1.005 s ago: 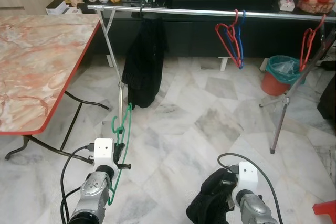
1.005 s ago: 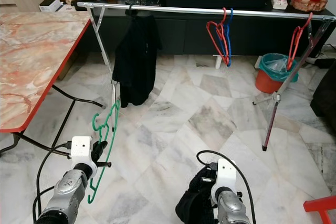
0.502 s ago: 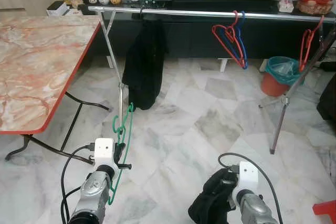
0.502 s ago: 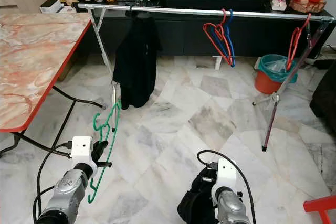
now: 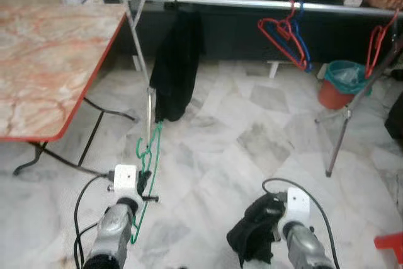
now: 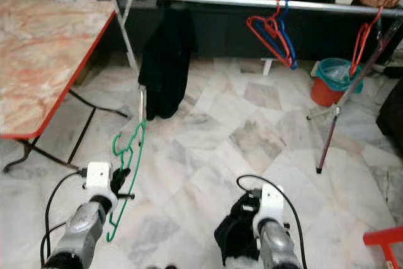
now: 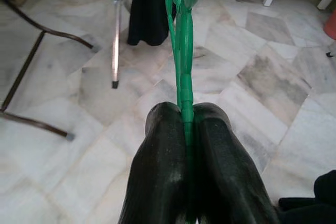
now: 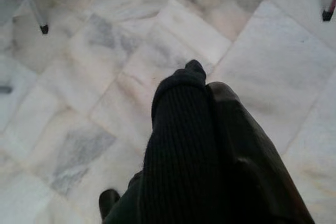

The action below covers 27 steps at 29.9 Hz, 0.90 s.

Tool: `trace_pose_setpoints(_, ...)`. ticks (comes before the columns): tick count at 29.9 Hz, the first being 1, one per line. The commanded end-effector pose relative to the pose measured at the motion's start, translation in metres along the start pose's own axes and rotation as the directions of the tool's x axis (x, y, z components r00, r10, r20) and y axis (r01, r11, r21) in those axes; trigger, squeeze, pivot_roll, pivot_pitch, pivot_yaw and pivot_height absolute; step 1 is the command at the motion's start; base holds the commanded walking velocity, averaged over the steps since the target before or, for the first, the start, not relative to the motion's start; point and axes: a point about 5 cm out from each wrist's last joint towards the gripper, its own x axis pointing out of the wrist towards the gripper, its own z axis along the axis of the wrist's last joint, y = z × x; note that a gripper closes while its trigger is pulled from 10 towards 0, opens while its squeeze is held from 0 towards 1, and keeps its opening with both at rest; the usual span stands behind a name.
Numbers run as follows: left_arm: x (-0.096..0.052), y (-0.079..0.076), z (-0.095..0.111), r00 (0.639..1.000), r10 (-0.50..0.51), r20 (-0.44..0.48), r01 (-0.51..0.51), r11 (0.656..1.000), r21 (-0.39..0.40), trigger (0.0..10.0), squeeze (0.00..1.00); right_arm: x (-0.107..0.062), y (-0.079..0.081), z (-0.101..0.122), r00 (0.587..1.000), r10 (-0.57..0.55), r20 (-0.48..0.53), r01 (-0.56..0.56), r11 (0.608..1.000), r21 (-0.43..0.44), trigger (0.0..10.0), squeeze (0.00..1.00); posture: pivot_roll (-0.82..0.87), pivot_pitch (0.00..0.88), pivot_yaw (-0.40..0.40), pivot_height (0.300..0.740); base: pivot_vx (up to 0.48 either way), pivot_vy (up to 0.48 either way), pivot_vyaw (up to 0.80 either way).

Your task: Hang hanger

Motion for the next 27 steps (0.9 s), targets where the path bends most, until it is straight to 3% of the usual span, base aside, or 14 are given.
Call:
trace_pose_setpoints(1,-0.001,0.003,0.001,1.0,0.013,0.01,-0.013,1.0,-0.012,10.0,0.0,0.0,0.0,0.003,1.0,-0.005,0.025,0.005,1.0,0.008,10.0,0.0,-0.08,0.0,0.028,0.74,-0.315,0.0,0.0)
trace_pose_setpoints(18,-0.001,0.005,0.002,1.0,0.014,0.015,-0.014,1.0,-0.007,10.0,0.0,0.003,0.003,0.016,0.998,-0.005,0.068,0.004,1.0,0.006,10.0,0.0,-0.08,0.0,0.03,0.74,-0.326,0.0,0.0)
trace_pose_setpoints(24,0.0,0.007,0.003,1.0,-0.014,-0.014,0.014,1.0,0.014,10.0,0.0,0.008,0.005,0.036,0.993,0.002,0.122,0.001,1.0,-0.02,10.0,0.0,-0.07,0.0,0.03,0.74,-0.092,0.0,0.0)
trace_pose_setpoints(27,0.001,0.006,0.007,0.996,-0.089,-0.017,0.09,0.996,0.023,10.0,0.0,0.013,0.002,0.057,0.987,-0.028,0.156,0.037,0.998,-0.054,10.0,0.0,-0.08,0.0,0.031,0.74,0.0,0.0,0.0)
